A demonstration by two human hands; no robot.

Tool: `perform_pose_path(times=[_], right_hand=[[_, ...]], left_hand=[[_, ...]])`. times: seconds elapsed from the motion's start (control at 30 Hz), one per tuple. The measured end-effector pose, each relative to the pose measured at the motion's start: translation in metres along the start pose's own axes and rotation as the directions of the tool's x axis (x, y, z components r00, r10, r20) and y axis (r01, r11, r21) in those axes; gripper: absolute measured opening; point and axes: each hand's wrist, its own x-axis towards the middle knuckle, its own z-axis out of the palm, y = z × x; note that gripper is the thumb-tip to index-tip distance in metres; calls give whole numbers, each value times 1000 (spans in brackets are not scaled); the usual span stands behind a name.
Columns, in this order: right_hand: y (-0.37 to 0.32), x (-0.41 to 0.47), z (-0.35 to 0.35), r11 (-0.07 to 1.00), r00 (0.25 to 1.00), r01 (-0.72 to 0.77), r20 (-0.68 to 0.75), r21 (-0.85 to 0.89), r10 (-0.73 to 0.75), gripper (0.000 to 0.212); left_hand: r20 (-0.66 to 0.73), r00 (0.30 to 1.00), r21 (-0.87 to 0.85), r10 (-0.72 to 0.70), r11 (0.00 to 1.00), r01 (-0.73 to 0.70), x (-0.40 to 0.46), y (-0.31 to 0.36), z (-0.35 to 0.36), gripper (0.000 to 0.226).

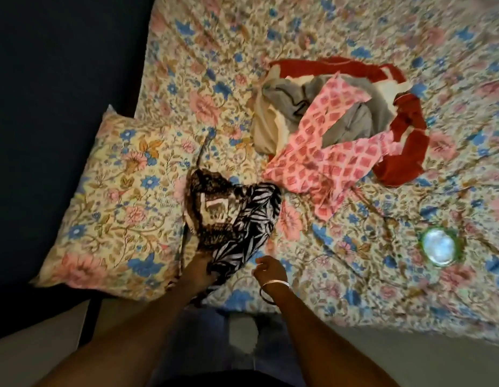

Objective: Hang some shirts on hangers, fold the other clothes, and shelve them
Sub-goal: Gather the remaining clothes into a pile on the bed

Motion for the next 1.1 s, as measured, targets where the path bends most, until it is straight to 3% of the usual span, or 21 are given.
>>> perform_pose_path(times=[0.1,0.23,0.33,0.4,0.47,0.5,0.63,0.73,0.83,0.9,0.93,1.03,1.1], right_hand=[[4,14,49,989,993,-74,95,124,63,37],[-22,24,96,891,972,-211,184,401,148,34],[-48,20,99,822,959,-271,213,500,187,20],[-62,7,87,756,955,-296,187,584,230,18],[-74,-11,68,667,955,-284,139,689,263,9],[-79,-18,58,606,958,-261,125,752,258,5],[-115,-51,5,410,971,-230,180,883,157,43],[-150,-89,-55,511,971,-213,238,833,17,22],[-180,-132,-120,679,917,-116,340,725,-207,20],[-196,-163,-163,712,865,8,352,702,-356,16],[-203,-178,-182,699,846,78,323,711,-424,13],[-209,-209,-239,532,787,276,130,800,-604,19],[-202,-219,-280,323,781,339,-73,883,-621,26]], left_hand=[[12,1000,64,29,998,-29,6,-19,8,75],[205,978,72,37,996,-52,13,-15,-2,55],[238,969,-2,64,998,-65,32,-38,-5,53],[178,981,11,83,996,-86,17,-27,-20,38],[7,990,1,144,990,-144,-14,3,-42,8],[-77,979,-44,187,981,-191,-21,11,-47,7],[-141,902,-212,407,878,-429,-56,66,-74,14],[-227,876,-318,425,818,-479,-74,111,-96,23],[-393,751,-37,531,807,-590,-60,131,-116,56],[-310,731,208,608,793,-572,-42,143,-125,76],[-241,750,261,615,786,-561,-35,151,-127,74],[-66,806,361,588,767,-530,-33,182,-118,33],[-1,824,404,567,754,-518,-32,197,-105,28]])
